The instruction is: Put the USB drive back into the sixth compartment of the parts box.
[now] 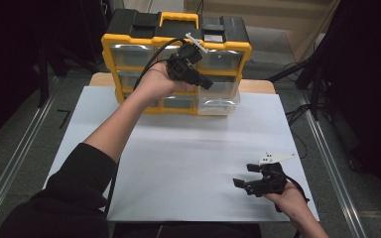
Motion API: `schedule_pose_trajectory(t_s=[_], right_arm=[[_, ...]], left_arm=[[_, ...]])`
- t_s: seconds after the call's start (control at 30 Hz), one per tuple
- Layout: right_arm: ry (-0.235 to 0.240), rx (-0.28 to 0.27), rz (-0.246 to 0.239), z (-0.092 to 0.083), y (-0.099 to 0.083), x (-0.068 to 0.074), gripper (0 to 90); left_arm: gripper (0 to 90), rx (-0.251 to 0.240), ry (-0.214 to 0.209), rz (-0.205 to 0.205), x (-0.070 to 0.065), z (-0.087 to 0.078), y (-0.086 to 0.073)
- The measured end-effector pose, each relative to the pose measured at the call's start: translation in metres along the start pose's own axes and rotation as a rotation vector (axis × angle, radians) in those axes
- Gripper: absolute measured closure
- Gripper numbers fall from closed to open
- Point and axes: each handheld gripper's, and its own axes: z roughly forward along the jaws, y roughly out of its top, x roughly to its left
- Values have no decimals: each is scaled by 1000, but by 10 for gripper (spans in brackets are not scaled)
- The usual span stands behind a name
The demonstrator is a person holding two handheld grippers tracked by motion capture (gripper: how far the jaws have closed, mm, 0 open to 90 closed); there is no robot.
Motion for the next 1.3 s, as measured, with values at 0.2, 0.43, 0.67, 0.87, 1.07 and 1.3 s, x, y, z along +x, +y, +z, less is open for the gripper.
schedule_pose_trajectory(t_s=[0.2,0.43,0.67,0.87,1.07,1.3], right_arm=[[-8,-3,10,-4,-4,0,141],[-9,-5,19,-5,-5,0,141],[-2,-3,15,-3,-3,-1,141],[-1,-2,6,-2,-3,-2,141],[1,3,8,-1,-2,-2,141],[0,3,-8,1,2,-1,141]], left_arm=[[798,7,6,9,1,11,3],[798,4,15,6,-1,21,4],[794,-9,18,5,-3,26,6],[586,-25,2,-14,-3,17,3],[482,-23,-27,-36,-7,3,-9],[449,-32,-48,-49,-14,-14,-27]])
